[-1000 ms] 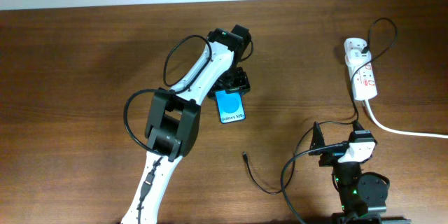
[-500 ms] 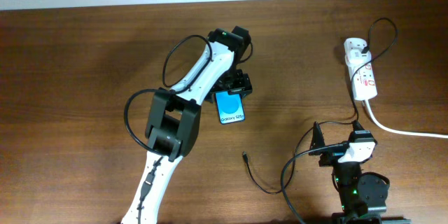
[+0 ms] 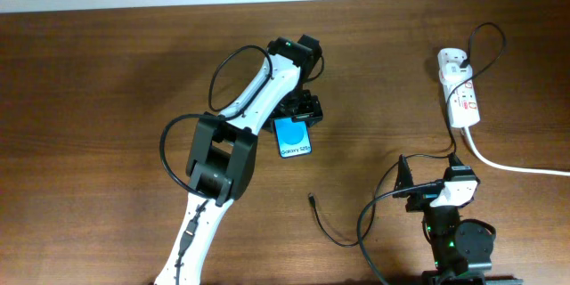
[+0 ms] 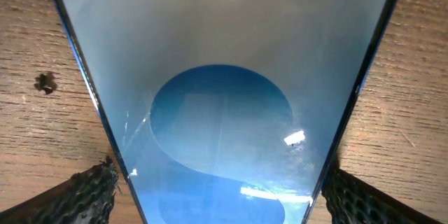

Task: Plug charger to phone and switch on socket
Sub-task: 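Lower the left gripper and close it on the phone's top end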

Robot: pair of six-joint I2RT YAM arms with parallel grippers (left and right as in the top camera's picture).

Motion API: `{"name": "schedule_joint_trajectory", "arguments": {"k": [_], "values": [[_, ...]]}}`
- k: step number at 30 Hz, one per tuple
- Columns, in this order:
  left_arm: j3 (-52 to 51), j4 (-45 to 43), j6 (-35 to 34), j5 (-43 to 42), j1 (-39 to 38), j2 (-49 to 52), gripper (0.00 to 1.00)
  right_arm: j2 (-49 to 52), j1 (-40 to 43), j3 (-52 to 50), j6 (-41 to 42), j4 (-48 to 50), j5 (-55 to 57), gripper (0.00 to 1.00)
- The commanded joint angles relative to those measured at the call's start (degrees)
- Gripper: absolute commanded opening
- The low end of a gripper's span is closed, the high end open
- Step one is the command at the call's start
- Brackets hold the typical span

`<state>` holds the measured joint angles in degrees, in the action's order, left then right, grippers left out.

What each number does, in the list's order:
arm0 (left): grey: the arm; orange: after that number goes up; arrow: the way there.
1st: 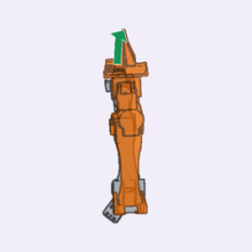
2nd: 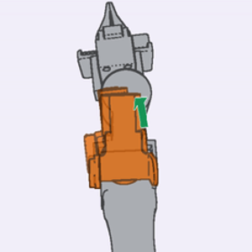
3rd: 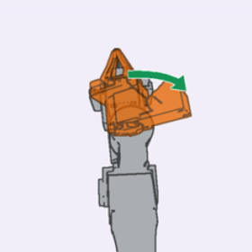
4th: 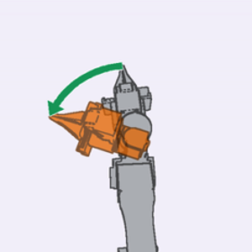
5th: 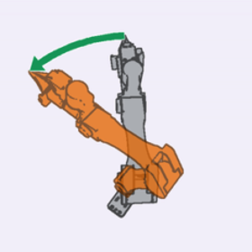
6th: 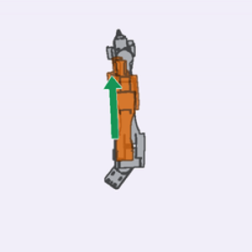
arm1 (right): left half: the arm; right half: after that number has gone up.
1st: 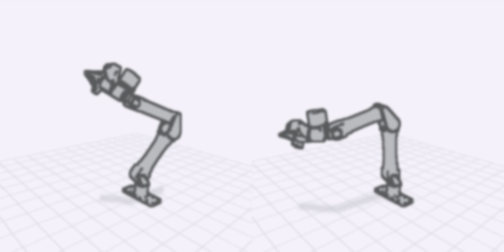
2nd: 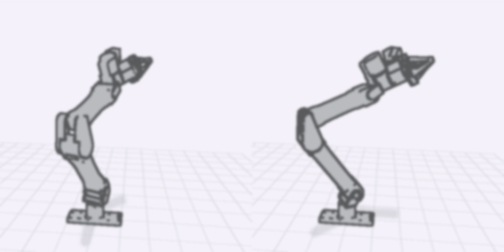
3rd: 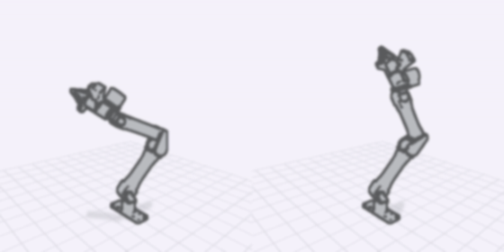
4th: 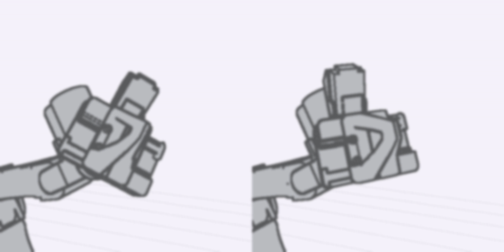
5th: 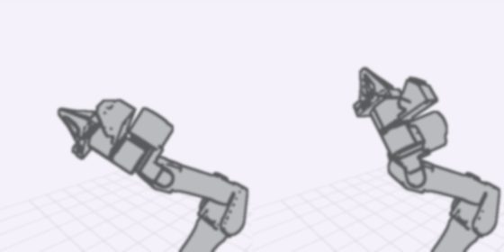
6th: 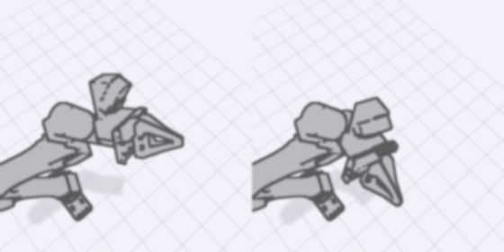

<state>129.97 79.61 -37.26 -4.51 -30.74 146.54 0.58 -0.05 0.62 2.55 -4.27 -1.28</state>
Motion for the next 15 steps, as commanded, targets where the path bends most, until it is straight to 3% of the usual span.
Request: {"name": "schedule_joint_trajectory", "arguments": {"k": [1,15], "values": [[-0.92,-0.02,0.04,0.22,-0.24,1.66,0.99,-0.33,-0.31,-0.31,-0.39,-0.31,0.50,0.98],[-3.61,-1.09,0.04,-0.63,0.52,1.66,0.97,-0.33,-0.31,-0.31,-0.39,-0.31,0.50,0.98]]}}
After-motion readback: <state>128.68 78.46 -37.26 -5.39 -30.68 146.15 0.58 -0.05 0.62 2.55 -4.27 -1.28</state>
